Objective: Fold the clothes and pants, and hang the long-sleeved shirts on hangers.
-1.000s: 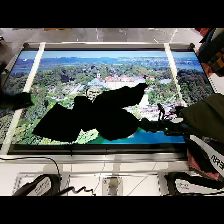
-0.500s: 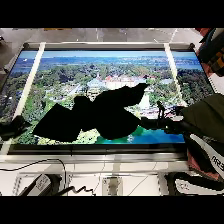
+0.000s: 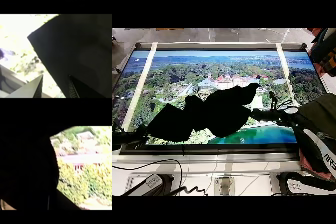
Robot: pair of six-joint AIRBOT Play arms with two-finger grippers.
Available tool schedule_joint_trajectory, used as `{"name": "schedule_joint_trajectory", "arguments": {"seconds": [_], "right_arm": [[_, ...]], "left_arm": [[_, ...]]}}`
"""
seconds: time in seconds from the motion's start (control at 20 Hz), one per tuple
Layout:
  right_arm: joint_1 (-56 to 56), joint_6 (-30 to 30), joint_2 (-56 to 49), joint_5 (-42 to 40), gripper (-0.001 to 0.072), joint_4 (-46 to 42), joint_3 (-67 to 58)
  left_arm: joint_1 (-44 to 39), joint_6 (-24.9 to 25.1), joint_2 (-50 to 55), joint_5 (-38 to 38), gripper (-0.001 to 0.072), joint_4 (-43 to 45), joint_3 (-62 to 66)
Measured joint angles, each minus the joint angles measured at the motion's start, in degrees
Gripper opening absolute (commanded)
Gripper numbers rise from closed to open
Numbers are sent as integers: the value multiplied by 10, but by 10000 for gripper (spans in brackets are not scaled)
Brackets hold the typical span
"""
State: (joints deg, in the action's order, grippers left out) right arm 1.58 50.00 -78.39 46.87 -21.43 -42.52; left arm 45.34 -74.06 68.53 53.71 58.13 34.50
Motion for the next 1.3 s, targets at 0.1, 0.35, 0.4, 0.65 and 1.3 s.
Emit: {"name": "schedule_joint_trajectory", "arguments": {"seconds": [0.1,0.35,0.4,0.65,1.3], "right_arm": [[0,0,0,7,20,-1,-20],[0,0,0,14,20,-11,-54],[0,0,0,14,20,-11,-61],[0,7,0,5,19,-39,-133],[-89,334,0,87,17,-432,-505]], "left_arm": [[0,0,24,-19,378,-18,-1],[0,13,82,-84,14,-113,-2],[0,28,89,-92,9,-116,1],[0,155,87,-117,6,-219,72],[-1,123,56,-73,5,-217,461]]}}
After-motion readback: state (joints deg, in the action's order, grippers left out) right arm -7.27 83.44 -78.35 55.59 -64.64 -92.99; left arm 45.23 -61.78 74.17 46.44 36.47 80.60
